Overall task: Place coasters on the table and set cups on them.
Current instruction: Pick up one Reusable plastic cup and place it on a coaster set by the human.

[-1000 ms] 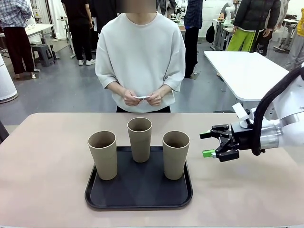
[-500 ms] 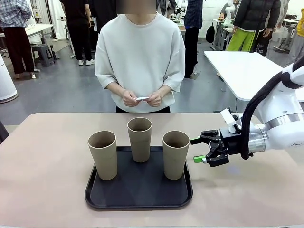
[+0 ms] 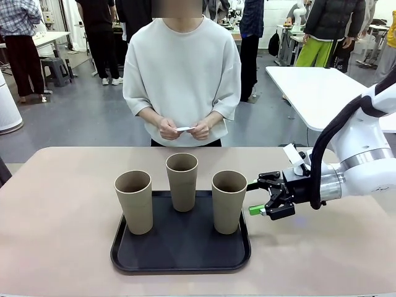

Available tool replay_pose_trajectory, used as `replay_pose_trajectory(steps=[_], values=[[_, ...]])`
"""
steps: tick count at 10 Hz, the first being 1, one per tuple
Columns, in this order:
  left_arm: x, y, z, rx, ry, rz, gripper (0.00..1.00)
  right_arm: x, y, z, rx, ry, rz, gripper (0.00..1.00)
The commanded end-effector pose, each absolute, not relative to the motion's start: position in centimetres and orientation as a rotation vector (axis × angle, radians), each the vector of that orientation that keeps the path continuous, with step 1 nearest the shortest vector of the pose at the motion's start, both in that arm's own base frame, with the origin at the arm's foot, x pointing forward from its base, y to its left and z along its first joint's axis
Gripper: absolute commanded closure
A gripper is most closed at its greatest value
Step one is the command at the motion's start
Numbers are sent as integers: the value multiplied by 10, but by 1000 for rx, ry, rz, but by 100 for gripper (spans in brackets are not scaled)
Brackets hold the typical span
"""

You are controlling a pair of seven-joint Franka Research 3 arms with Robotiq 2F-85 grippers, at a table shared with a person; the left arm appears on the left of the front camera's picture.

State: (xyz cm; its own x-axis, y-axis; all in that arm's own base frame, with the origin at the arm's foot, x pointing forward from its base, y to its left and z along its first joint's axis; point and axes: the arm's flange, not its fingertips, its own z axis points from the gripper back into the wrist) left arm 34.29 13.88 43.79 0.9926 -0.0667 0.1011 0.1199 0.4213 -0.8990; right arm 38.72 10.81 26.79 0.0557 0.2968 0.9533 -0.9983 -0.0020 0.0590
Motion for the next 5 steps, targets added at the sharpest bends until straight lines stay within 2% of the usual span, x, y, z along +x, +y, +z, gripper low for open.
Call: replay_pose_trajectory(steps=[1,5], values=[[342,141,439,-1142,-60,-130,0,388,119,267,1055,-923,1302,0],[342,141,439,-1142,-60,-130,0,385,131,265,1078,-920,1336,0]])
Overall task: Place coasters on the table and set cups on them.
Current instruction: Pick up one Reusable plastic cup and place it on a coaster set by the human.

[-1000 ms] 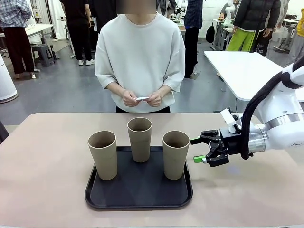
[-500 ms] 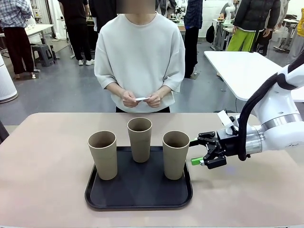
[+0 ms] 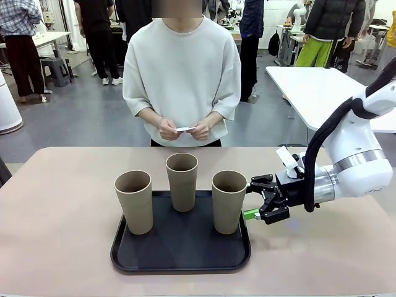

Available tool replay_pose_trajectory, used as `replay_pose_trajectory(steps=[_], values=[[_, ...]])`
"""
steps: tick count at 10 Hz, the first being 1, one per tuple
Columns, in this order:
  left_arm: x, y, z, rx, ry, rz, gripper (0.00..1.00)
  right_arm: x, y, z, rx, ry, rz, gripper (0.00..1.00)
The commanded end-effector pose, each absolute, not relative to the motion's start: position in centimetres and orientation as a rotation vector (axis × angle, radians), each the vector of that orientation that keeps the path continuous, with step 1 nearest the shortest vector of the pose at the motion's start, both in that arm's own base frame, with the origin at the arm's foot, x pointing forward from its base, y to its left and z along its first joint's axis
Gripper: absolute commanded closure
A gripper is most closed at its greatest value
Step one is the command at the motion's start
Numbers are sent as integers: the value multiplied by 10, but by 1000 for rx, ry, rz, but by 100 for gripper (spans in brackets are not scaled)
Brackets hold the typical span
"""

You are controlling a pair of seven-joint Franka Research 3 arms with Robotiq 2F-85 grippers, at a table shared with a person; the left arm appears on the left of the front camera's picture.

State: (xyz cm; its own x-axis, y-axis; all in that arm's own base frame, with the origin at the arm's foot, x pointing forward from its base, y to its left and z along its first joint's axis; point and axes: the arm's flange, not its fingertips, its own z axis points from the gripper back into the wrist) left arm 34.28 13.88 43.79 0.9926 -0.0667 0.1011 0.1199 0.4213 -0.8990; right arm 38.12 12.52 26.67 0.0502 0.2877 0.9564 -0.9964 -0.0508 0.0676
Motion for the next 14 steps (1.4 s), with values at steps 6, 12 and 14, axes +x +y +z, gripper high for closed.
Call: replay_pose_trajectory(steps=[6,12,14], values=[[342,141,439,-1142,-60,-130,0,394,144,254,1087,-927,1330,0],[342,141,439,-1142,-60,-130,0,398,163,244,1121,-913,1335,0],[342,141,439,-1142,-60,-130,0,398,167,243,1134,-931,1335,0]])
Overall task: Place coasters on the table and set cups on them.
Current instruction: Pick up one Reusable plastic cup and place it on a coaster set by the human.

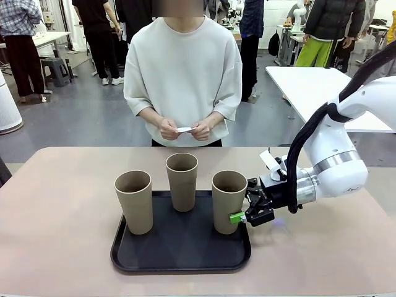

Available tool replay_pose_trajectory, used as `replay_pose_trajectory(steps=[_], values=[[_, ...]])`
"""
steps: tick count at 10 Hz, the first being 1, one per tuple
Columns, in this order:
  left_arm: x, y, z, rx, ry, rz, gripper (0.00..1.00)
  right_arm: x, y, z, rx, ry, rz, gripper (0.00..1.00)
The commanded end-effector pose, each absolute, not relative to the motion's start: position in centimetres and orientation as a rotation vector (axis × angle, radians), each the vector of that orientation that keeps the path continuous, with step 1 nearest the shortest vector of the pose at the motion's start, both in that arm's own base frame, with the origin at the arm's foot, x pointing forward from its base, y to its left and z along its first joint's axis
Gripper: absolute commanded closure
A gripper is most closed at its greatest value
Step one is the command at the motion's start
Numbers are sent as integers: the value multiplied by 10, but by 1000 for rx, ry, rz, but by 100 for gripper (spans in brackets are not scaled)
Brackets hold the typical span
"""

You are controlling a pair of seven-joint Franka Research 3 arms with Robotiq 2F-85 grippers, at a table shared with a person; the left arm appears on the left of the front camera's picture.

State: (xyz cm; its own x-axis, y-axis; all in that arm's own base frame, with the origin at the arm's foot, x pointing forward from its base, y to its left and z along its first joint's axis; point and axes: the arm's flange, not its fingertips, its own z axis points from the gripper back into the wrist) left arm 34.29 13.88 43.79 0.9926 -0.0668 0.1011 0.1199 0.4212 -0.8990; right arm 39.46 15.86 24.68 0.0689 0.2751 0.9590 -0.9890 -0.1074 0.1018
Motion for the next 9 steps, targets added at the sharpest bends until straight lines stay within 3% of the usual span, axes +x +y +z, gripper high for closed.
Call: replay_pose_trajectory(steps=[1,4,5,7,8,9], values=[[342,141,439,-1142,-60,-130,0,398,168,242,1141,-945,1337,0],[342,141,439,-1142,-60,-130,0,400,167,242,1159,-991,1337,80],[342,141,439,-1142,-60,-130,0,400,166,241,1158,-997,1336,100],[342,141,439,-1142,-60,-130,0,400,165,242,1149,-998,1334,100],[342,141,439,-1142,-60,-130,0,398,164,251,1169,-983,1297,65],[342,141,439,-1142,-60,-130,0,390,163,274,1182,-956,1259,65]])
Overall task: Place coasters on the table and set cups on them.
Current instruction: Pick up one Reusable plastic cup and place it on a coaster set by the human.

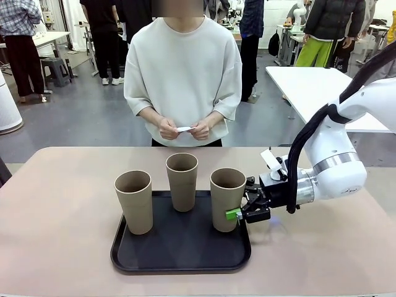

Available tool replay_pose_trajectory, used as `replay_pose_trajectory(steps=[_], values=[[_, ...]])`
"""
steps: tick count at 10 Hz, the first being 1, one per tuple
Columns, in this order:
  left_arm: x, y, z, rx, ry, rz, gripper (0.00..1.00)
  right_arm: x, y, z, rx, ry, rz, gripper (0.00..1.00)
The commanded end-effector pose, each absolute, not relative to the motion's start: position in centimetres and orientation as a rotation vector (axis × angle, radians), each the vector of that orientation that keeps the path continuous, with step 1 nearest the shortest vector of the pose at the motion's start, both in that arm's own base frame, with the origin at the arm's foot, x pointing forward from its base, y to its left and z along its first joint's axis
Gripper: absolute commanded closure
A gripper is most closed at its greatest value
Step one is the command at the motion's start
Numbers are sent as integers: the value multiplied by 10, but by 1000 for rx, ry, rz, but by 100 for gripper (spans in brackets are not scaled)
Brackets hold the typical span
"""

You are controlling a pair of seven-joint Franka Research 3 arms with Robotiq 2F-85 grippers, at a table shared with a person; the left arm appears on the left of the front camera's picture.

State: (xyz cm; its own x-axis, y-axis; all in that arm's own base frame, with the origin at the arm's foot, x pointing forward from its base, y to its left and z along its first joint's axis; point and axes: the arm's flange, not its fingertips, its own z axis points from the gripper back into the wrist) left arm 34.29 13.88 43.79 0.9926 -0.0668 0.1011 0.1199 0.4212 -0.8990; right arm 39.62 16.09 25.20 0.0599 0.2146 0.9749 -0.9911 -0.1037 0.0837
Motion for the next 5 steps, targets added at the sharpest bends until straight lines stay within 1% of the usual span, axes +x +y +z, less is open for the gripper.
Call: replay_pose_trajectory(steps=[1,3,5], values=[[342,141,439,-1142,-60,-130,0,385,158,309,1194,-928,1230,65],[342,141,439,-1142,-60,-130,0,386,150,376,1172,-988,1233,65],[342,141,439,-1142,-60,-130,0,388,147,424,1146,-1006,1246,65]])
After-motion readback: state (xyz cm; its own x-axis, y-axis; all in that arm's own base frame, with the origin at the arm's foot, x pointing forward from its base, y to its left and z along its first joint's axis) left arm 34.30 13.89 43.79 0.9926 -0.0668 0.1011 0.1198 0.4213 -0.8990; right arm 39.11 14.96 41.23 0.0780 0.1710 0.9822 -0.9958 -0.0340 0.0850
